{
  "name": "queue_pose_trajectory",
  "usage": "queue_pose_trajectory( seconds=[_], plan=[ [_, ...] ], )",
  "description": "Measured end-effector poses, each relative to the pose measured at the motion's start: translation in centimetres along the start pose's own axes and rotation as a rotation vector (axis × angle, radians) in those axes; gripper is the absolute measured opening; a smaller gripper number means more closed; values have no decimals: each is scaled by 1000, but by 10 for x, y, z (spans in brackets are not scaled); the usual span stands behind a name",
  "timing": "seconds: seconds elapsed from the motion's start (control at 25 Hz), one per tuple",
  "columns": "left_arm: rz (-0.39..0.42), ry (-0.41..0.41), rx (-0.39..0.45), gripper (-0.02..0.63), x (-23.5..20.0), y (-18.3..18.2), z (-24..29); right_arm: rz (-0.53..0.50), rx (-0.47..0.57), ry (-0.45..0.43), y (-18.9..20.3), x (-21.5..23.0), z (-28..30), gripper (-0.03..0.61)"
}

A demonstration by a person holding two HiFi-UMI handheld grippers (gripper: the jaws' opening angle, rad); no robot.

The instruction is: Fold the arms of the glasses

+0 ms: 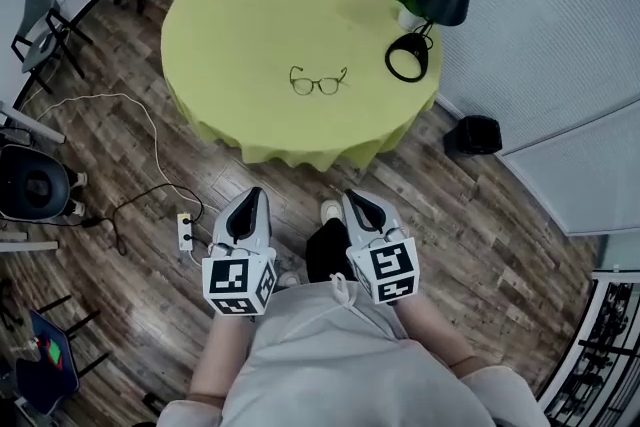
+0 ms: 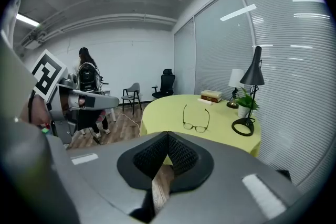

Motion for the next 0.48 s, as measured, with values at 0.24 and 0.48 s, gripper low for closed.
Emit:
queue_pose_trajectory(
  seconds=[0.24, 0.48],
  plan=[
    [-22, -71, 11, 6, 13, -34, 80, -28, 12, -75, -28, 71, 52, 0],
    [-27, -125, 42, 6, 30, -66, 146, -42, 39, -69, -59, 159, 90, 0]
  ],
)
Point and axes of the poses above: the fingertips, and each gripper's own axes: z forward along the fingers, x to its right, y out of its underside, the point moved 2 cm from there along -z, backward along the fingers, and after that the axes turned 4 degrees about -z, right-handed, at the moved point
